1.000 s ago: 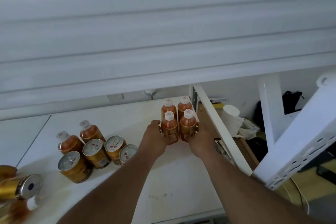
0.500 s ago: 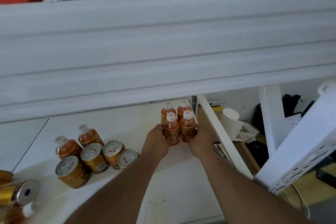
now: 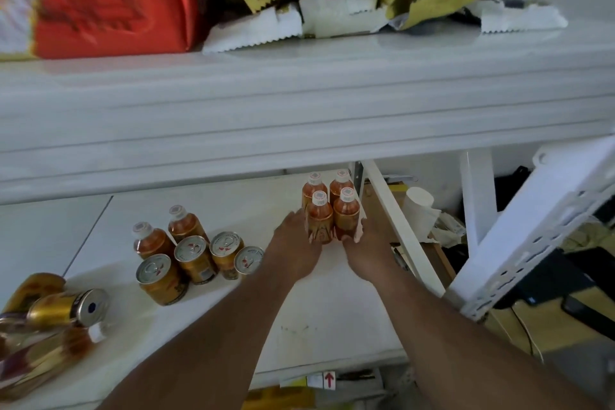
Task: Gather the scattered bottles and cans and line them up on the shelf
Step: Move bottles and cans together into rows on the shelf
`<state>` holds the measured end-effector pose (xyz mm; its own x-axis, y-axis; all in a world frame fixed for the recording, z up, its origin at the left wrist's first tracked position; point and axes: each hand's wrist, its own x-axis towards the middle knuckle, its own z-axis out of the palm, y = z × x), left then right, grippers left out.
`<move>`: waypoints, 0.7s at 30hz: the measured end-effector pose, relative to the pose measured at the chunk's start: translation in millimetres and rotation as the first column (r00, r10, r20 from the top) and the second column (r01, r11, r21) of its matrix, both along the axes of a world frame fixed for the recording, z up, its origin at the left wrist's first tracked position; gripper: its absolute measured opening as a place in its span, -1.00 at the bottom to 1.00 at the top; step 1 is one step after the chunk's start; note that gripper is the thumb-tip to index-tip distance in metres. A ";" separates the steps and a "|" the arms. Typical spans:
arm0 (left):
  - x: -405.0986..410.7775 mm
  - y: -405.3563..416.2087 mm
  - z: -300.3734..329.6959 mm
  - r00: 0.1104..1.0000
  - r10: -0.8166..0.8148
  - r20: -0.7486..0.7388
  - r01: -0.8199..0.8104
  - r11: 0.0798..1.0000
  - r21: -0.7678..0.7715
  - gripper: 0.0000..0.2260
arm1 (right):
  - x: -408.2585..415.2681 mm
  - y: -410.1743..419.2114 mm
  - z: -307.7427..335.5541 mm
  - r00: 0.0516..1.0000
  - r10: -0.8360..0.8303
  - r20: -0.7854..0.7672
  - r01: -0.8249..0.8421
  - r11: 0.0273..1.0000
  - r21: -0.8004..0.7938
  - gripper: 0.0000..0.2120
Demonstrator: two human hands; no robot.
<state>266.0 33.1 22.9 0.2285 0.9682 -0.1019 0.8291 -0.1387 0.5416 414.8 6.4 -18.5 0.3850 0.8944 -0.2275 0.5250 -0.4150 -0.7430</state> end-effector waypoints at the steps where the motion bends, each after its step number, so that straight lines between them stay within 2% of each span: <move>1: -3.7 -4.9 2.1 0.997 -0.042 -0.067 0.042 0.999 0.000 -0.40 | -2.2 -5.6 5.5 0.999 0.028 0.047 -0.028 1.000 -0.006 -0.63; 5: -15.3 -19.9 8.0 0.947 -0.148 -0.284 0.158 0.987 0.011 -0.33 | -11.2 -30.7 26.2 0.948 0.194 0.252 -0.189 0.981 -0.045 -0.56; 8: -23.6 -35.5 15.0 0.922 -0.181 -0.344 0.198 0.980 0.016 -0.36 | -16.6 -49.9 39.8 0.857 0.293 0.425 -0.272 0.956 -0.110 -0.41; 10: -30.1 -50.0 18.6 0.917 -0.159 -0.365 0.183 0.983 0.032 -0.37 | -19.5 -62.3 47.1 0.780 0.370 0.504 -0.333 0.928 -0.166 -0.41; 16: -47.1 -105.1 34.4 0.923 -0.054 -0.381 0.096 0.991 0.091 -0.39 | -26.3 -97.3 68.8 0.666 0.478 0.573 -0.433 0.873 -0.225 -0.34; 19: -54.4 -138.0 43.0 0.937 -0.013 -0.349 0.046 0.995 0.084 -0.41 | -35.7 -122.9 75.7 0.654 0.508 0.560 -0.473 0.853 -0.220 -0.33; 21: -60.4 -159.5 46.5 0.943 0.014 -0.332 0.016 0.996 0.086 -0.50 | -42.2 -140.6 79.1 0.651 0.530 0.543 -0.500 0.838 -0.218 -0.32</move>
<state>205.6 -126.4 69.4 0.1969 0.9764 -0.0887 0.9596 -0.1734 0.2218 372.6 -134.1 60.6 -0.0668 0.9830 -0.1707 0.9735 0.0267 -0.2271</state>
